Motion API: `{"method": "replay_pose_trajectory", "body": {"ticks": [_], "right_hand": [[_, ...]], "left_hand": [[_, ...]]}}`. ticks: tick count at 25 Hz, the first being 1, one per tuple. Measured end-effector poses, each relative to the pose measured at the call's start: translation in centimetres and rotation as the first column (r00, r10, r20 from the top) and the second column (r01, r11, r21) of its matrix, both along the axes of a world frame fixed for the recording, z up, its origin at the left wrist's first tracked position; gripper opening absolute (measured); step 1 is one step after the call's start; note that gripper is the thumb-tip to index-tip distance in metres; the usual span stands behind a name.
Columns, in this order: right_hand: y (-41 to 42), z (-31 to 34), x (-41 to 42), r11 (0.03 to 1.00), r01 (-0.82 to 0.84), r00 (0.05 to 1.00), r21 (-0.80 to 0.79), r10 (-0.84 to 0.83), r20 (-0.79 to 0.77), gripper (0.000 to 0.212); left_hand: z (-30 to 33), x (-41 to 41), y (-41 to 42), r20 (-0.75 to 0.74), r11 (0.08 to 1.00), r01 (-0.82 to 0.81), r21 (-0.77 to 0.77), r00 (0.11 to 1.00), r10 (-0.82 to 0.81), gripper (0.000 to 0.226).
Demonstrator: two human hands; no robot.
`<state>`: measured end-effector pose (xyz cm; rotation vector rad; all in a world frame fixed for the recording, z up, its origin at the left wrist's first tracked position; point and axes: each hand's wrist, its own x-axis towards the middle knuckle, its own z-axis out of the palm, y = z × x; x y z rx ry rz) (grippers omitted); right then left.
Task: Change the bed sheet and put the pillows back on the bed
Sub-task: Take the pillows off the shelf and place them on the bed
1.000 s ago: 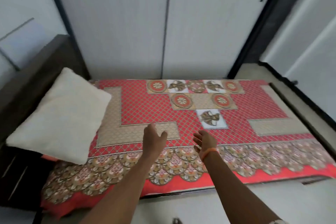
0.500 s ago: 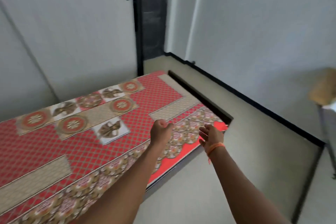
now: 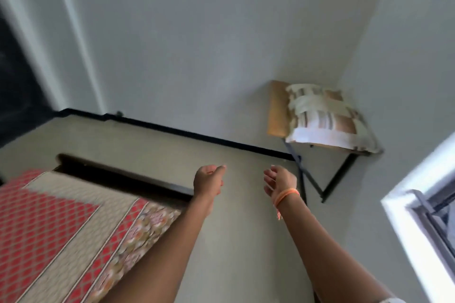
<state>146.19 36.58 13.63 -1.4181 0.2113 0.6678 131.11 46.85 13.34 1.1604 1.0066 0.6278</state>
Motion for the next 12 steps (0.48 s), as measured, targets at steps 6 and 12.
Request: {"method": "replay_pose_trajectory", "body": {"ticks": [6, 12], "right_hand": [[3.2, 3.4, 18.0, 0.972, 0.236, 0.970, -0.007, -0.235, 0.059, 0.012], [3.9, 2.8, 37.5, 0.909, 0.388, 0.893, -0.151, -0.330, 0.305, 0.013]], "left_hand": [[3.0, 20.9, 6.4, 0.014, 0.965, 0.259, 0.051, 0.965, -0.260, 0.022], [1.4, 40.8, 8.8, -0.070, 0.899, 0.427, 0.097, 0.904, -0.422, 0.021]]}}
